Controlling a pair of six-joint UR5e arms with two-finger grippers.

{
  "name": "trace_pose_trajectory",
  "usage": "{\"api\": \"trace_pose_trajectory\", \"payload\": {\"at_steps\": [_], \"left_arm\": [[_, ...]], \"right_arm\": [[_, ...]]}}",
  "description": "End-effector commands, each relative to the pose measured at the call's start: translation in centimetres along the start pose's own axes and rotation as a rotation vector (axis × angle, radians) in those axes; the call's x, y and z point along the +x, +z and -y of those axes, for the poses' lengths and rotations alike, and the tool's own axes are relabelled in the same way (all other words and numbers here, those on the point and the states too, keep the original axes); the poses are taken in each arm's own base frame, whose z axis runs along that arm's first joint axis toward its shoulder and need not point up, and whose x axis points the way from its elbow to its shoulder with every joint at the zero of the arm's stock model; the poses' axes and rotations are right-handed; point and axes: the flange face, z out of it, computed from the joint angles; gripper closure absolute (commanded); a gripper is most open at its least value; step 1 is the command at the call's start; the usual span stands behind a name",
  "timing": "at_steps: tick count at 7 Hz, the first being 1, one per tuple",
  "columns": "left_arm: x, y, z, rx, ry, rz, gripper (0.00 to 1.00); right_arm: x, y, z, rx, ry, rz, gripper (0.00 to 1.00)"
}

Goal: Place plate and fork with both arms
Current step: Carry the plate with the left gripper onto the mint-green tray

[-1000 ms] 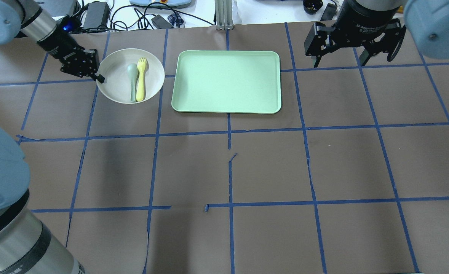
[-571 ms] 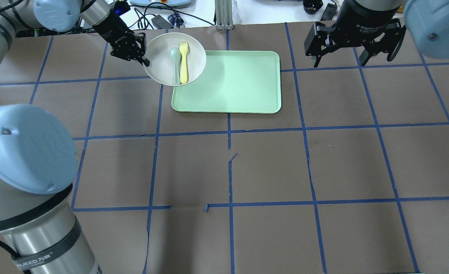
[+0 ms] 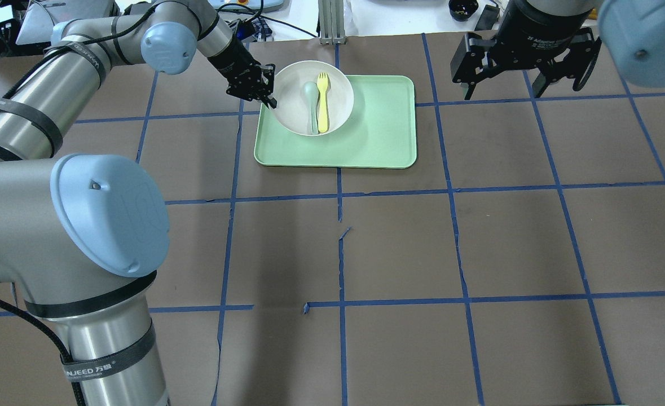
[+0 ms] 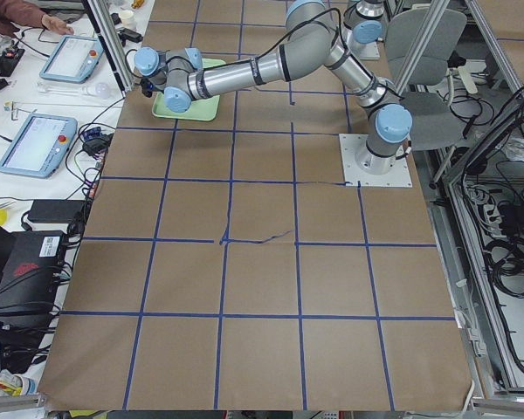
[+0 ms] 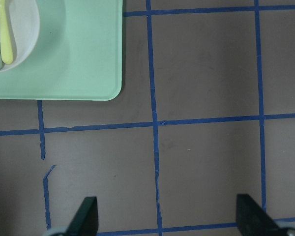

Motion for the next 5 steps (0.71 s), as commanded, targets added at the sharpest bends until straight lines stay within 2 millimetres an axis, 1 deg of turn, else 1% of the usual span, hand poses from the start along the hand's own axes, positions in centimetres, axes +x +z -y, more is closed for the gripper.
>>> {"api": "trace_pose_trajectory", "payload": {"at_steps": [1, 2, 3, 4, 5], "left_arm": [[0.2, 1.5, 0.0, -0.012, 0.009, -0.001, 1.0], [0.2, 2.2, -0.2, -0.018, 0.009, -0.004, 1.0], [0.1, 4.5, -1.1, -0.035, 0.011, -0.005, 1.0], [0.0, 5.9, -1.5, -0.02, 0.018, -0.017, 1.0], [0.0, 6.4, -1.8, -0.03, 0.016, -0.036, 1.0]], "right_arm": [[0.0, 0.0, 0.0, 0.0, -0.001, 0.0, 0.0], [0.0, 0.0, 0.0, 0.0, 0.001, 0.0, 0.0], [0.0, 0.1, 0.0, -0.001, 0.001, 0.0, 0.0], [0.0, 0.1, 0.0, -0.002, -0.001, 0.001, 0.0], [0.0, 0.1, 0.0, -0.001, 0.001, 0.0, 0.0]]}}
